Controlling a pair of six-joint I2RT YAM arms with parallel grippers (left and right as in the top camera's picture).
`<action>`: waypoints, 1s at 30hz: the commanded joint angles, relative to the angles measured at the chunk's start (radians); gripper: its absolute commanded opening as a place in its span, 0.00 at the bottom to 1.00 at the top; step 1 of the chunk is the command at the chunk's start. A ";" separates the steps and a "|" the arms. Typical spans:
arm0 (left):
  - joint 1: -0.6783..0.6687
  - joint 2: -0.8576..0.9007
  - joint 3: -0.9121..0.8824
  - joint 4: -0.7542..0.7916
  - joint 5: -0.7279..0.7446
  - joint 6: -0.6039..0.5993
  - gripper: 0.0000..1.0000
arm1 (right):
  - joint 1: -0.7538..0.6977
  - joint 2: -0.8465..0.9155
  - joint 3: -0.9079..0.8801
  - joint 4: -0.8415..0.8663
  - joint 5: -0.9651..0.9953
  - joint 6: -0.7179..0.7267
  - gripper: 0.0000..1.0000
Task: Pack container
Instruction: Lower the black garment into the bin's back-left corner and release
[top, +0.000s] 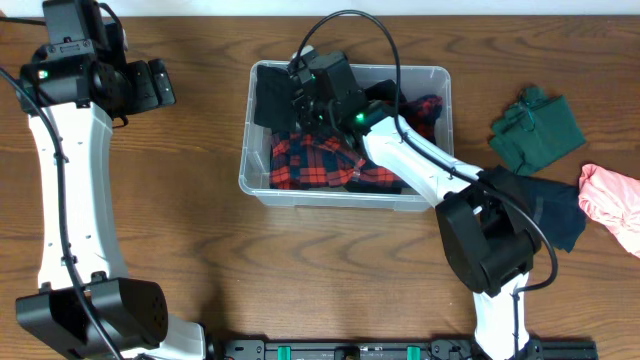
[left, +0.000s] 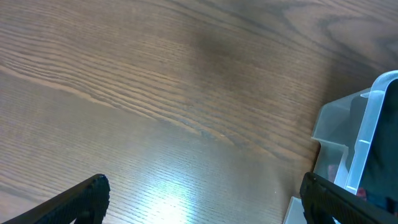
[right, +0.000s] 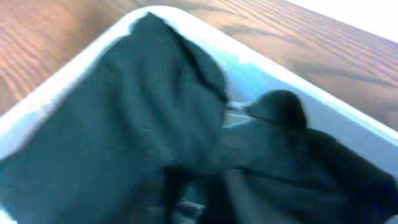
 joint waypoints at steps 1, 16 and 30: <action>0.003 -0.005 0.012 -0.003 -0.002 -0.002 0.98 | 0.001 -0.053 0.010 -0.023 -0.022 0.002 0.96; 0.003 -0.005 0.012 -0.002 -0.002 -0.002 0.98 | 0.001 -0.094 0.017 0.010 -0.116 0.003 0.99; 0.003 -0.005 0.012 -0.003 -0.002 -0.002 0.98 | -0.001 0.066 0.016 -0.016 -0.066 0.003 0.86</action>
